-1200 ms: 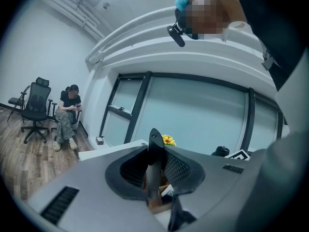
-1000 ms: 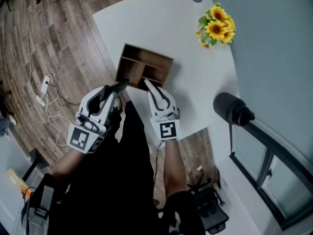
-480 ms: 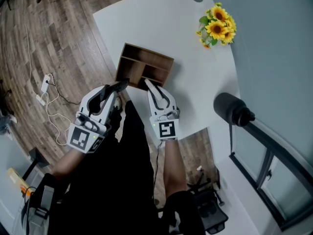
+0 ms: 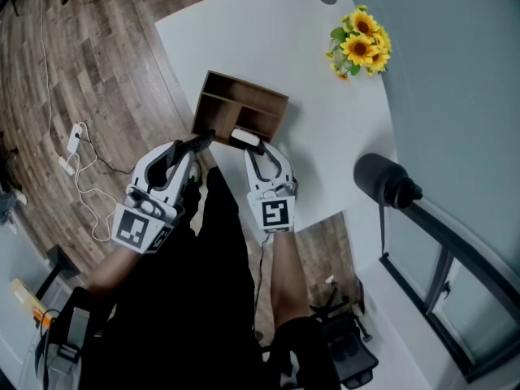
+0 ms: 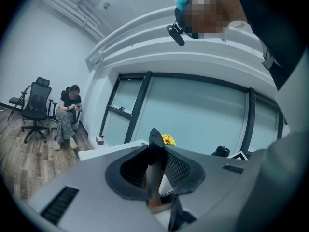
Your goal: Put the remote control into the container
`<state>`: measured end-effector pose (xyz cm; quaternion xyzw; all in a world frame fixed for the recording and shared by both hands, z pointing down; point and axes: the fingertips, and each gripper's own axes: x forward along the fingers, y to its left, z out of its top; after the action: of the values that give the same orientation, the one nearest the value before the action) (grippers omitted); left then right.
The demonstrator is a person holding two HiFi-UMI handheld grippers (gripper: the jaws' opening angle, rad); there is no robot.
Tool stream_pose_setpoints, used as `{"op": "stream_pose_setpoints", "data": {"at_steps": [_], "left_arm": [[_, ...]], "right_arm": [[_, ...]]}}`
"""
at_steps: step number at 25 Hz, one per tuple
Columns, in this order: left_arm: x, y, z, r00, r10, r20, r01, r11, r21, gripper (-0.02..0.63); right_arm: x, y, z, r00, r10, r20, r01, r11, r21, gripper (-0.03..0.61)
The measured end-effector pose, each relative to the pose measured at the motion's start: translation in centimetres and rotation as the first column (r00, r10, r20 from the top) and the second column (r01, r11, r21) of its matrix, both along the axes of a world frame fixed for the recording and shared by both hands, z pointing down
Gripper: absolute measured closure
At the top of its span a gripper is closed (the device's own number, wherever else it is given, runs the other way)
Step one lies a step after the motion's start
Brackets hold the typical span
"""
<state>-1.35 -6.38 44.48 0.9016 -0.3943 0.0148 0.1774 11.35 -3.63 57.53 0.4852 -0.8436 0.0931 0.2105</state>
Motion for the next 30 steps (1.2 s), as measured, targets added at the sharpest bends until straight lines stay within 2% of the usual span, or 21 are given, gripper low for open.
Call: {"op": "stream_pose_setpoints", "data": {"at_steps": [11,30], "left_arm": [[-0.1,0.0,-0.6,1.0,-0.004,-0.006,0.004,1.0,0.001,0.529],[-0.3,1.3,-1.6,0.999,0.02,-0.028,-0.019,1.0,0.025,0.529]], "right_arm": [[0.8,0.3,-0.8,0.998,0.053,0.018,-0.053,0.998,0.025,0.479],[1.1,2.6,-2.1,0.995,0.095,-0.011,-0.094,0.994,0.05,0.479]]}}
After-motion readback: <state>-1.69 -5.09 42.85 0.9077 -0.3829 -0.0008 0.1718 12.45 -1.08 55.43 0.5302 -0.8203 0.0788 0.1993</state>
